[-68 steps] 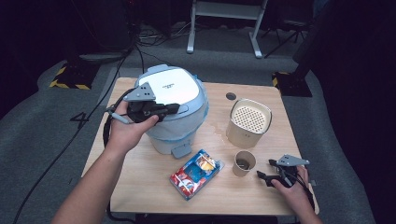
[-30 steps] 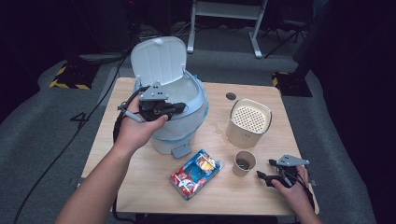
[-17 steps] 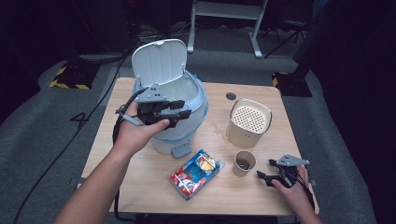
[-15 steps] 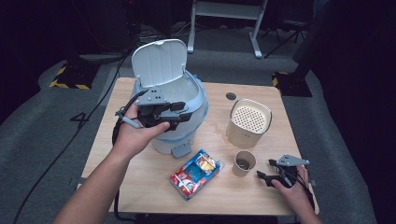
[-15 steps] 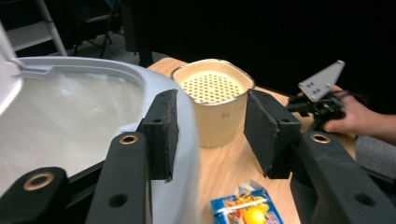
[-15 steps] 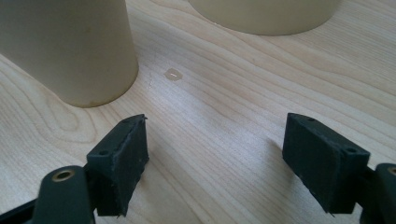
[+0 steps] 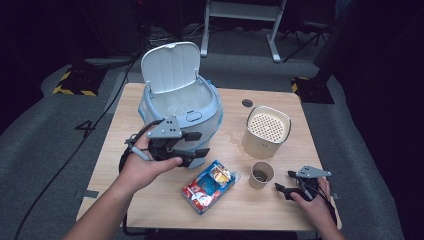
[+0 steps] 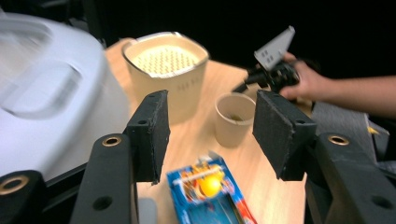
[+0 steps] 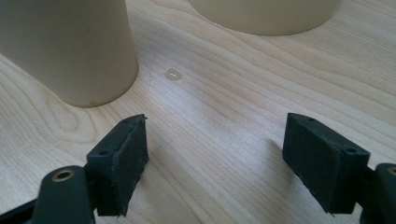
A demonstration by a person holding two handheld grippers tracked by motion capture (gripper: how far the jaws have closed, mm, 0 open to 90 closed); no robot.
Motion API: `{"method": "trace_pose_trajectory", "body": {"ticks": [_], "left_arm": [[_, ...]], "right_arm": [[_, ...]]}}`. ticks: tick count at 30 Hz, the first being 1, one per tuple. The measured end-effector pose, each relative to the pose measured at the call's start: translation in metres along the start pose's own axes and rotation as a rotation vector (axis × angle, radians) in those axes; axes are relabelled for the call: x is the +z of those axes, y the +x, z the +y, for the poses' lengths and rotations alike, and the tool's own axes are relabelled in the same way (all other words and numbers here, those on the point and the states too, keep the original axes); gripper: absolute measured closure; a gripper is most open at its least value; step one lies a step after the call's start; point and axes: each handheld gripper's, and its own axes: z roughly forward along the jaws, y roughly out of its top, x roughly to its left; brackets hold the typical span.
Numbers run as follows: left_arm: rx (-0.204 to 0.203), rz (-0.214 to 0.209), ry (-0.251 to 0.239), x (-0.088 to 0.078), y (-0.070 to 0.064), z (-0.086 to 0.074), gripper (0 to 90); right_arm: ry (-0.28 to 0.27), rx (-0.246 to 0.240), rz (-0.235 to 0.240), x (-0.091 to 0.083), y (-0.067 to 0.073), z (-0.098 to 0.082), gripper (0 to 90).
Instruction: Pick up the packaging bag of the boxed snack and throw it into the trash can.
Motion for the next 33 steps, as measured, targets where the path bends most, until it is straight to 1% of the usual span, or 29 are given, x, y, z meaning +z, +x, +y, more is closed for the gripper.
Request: {"method": "trace_pose_trajectory", "body": {"ticks": [1, 5, 8, 10, 12, 13, 14, 16, 19, 21, 24, 25, 28, 30, 31, 33], "left_arm": [[0.006, -0.005, 0.016, 0.004, -0.003, -0.007, 45.9], [-0.012, -0.005, 0.038, 0.014, -0.005, -0.024, 45.6], [-0.04, -0.004, 0.039, 0.022, -0.002, -0.037, 45.7], [-0.049, 0.009, 0.044, 0.028, 0.0, -0.047, 45.7], [-0.064, 0.009, 0.048, 0.033, 0.002, -0.055, 45.8], [-0.064, 0.009, 0.048, 0.033, 0.002, -0.055, 45.9], [-0.08, 0.012, 0.054, 0.04, 0.004, -0.064, 46.2], [-0.089, 0.015, 0.07, 0.045, 0.005, -0.071, 46.5], [-0.101, 0.034, 0.082, 0.055, 0.008, -0.084, 48.9], [-0.111, 0.041, 0.088, 0.059, 0.011, -0.091, 53.4], [-0.151, 0.045, 0.097, 0.067, 0.015, -0.101, 57.7], [-0.157, 0.047, 0.104, 0.068, 0.016, -0.103, 58.5], [-0.183, 0.046, 0.112, 0.073, 0.019, -0.112, 59.1], [-0.191, 0.052, 0.118, 0.077, 0.02, -0.117, 59.2], [-0.187, 0.052, 0.128, 0.078, 0.021, -0.119, 59.2], [-0.2, 0.057, 0.137, 0.083, 0.022, -0.124, 59.4]], "right_arm": [[0.0, 0.0, 0.0, 0.0, 0.0, 0.0, 22.2], [0.0, 0.001, 0.0, 0.0, 0.0, 0.0, 22.3], [0.0, 0.0, 0.0, 0.0, 0.0, 0.0, 22.3], [0.0, 0.0, 0.0, 0.0, 0.0, 0.0, 22.2], [0.0, 0.001, 0.0, 0.0, 0.0, 0.0, 22.2], [0.0, 0.001, 0.0, 0.0, 0.0, 0.0, 22.2], [0.0, 0.001, 0.0, 0.0, 0.0, 0.0, 22.2], [0.0, 0.001, 0.0, 0.0, 0.0, 0.0, 22.2], [0.0, 0.001, 0.0, 0.0, 0.0, 0.0, 22.2], [0.0, 0.001, 0.0, 0.0, 0.0, 0.0, 22.2], [0.0, 0.0, 0.0, 0.0, 0.0, 0.0, 22.2], [0.0, 0.0, 0.0, 0.0, 0.0, 0.0, 22.2], [0.0, 0.0, 0.0, 0.0, 0.0, 0.0, 22.2], [0.0, 0.001, 0.0, 0.0, 0.0, 0.0, 22.2], [0.0, 0.001, 0.0, 0.0, 0.0, 0.0, 22.2], [0.0, 0.001, 0.0, 0.0, 0.0, 0.0, 22.2]]}}
